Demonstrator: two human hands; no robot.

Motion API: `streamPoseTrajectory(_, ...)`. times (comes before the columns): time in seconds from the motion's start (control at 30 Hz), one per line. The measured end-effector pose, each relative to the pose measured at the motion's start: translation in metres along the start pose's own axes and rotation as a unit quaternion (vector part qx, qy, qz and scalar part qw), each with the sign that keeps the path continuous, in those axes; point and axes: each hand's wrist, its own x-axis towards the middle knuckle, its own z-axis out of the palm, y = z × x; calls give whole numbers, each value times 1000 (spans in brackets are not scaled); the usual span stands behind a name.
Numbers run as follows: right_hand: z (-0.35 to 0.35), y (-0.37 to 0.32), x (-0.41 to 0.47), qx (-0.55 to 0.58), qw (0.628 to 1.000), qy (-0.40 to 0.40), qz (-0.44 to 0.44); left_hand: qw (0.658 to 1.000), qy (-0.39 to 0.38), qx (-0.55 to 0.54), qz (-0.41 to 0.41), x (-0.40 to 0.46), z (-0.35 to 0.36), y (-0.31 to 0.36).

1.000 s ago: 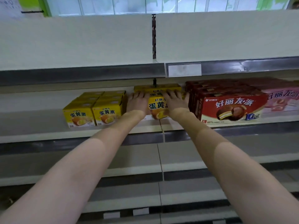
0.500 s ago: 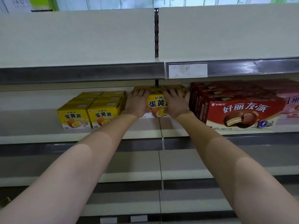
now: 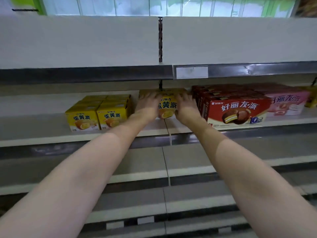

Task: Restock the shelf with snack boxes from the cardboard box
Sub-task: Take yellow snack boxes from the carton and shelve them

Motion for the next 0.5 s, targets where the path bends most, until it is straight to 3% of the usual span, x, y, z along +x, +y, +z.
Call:
streamPoseTrajectory(0.13, -15, -3, -48, 53, 998, 39, 5, 993, -10, -114, 5, -33, -8, 22)
streamPoseTrajectory(0.27, -36, -4, -117, 64, 994, 78, 53, 978, -25, -195, 64, -66, -17, 55)
streamPoseTrajectory(0.5, -75, 12, -292, 5, 978, 28, 208, 927, -138, -279, 212, -167, -32, 148)
